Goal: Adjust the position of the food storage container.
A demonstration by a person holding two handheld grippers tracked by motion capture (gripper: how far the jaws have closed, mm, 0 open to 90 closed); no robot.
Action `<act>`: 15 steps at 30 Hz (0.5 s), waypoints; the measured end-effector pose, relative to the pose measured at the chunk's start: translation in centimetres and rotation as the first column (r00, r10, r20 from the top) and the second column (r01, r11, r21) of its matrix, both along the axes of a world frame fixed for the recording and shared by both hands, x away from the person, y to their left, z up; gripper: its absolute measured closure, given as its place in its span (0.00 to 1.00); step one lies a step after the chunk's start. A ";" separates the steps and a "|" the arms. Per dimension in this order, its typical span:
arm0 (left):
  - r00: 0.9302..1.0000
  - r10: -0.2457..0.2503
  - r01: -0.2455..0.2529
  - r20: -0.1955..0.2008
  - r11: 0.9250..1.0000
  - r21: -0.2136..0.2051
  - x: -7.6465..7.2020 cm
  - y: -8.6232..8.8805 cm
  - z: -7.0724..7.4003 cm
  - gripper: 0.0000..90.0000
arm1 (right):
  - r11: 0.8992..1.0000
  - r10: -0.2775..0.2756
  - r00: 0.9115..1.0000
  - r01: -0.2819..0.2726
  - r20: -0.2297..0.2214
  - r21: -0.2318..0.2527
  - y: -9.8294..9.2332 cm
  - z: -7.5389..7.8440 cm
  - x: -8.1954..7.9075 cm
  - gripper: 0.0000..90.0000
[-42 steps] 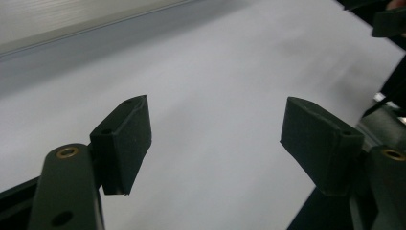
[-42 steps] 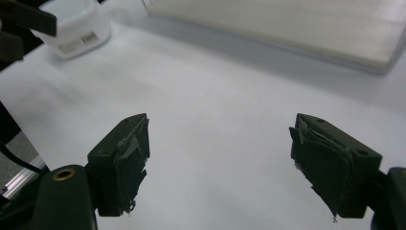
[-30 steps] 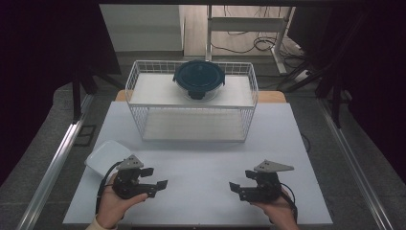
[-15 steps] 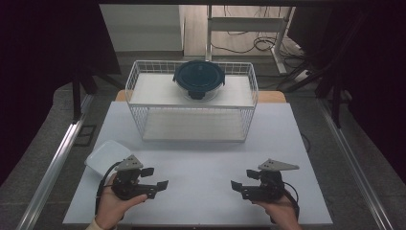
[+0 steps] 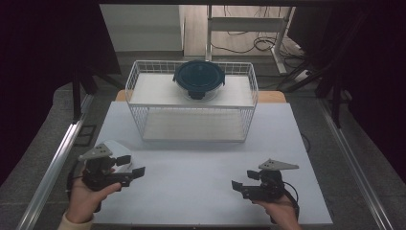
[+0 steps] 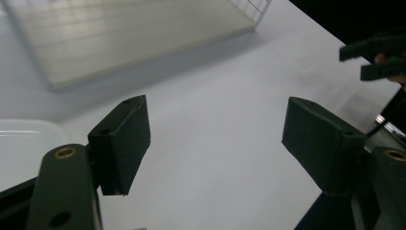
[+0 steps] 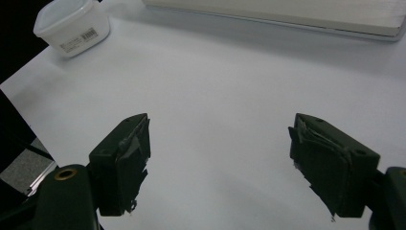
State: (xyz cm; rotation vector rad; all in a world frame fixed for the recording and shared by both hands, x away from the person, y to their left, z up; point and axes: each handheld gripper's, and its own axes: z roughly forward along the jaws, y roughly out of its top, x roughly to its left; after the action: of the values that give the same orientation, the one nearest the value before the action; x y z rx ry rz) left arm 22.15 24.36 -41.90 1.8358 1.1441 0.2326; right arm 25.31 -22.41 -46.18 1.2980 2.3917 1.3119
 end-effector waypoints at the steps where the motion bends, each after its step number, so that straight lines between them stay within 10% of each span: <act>1: 1.000 0.013 -0.013 0.000 1.000 -0.001 0.0 0.5 0.1 0.27 | 1.000 0.002 1.000 -0.002 0.001 -0.003 0.0 0.0 0.0 0.24; 15: 0.991 0.123 -0.122 -0.058 0.992 0.030 -1.2 5.9 -1.5 0.35 | 1.000 -0.013 1.000 0.014 0.002 -0.010 -0.5 -0.2 0.2 0.24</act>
State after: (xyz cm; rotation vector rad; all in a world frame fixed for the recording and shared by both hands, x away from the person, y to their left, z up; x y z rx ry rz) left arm 20.96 30.25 -43.39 1.8084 1.3031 0.2657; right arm 25.51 -22.94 -46.35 1.3069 2.3808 1.2950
